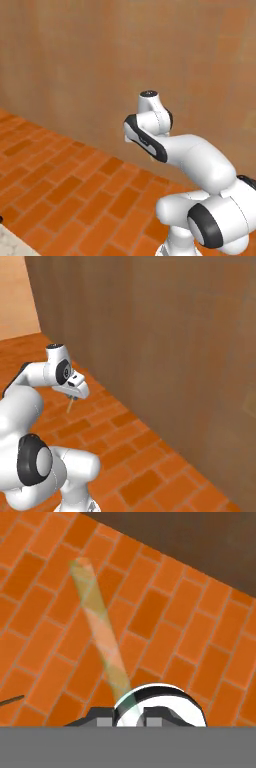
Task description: Take a straw from the drawer in front and place it inside the glass cup on the dining counter.
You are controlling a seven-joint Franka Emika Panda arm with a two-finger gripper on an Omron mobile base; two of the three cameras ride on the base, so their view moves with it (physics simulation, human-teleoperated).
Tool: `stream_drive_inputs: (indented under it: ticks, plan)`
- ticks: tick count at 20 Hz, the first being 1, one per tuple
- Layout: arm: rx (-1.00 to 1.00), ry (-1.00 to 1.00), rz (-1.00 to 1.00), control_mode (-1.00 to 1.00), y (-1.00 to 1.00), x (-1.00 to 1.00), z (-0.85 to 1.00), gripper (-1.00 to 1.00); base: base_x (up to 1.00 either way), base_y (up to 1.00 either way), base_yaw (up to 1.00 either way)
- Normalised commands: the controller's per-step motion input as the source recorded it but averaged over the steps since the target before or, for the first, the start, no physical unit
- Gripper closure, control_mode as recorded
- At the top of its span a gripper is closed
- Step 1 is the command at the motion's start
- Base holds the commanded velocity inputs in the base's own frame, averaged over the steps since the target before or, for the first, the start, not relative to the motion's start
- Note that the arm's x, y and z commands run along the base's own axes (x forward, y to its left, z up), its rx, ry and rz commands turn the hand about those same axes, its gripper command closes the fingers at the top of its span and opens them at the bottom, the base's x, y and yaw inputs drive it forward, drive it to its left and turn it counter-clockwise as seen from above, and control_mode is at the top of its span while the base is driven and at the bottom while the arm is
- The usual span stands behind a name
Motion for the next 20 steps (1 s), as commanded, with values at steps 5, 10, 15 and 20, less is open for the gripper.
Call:
stream_drive_inputs:
  ticks: [5,10,15,20]
  plan:
    - [0.0,0.0,0.0,1.0,0.0,0.0,0.0,1.0,0.62,-0.21,0.76]
    - [0.0,0.0,0.0,1.0,0.0,0.0,0.0,1.0,0.59,-0.48,0.66]
    - [0.0,0.0,0.0,1.0,0.0,0.0,0.0,1.0,0.66,-0.72,0.57]
    - [0.0,0.0,0.0,1.0,0.0,0.0,0.0,1.0,0.91,-0.74,0.5]
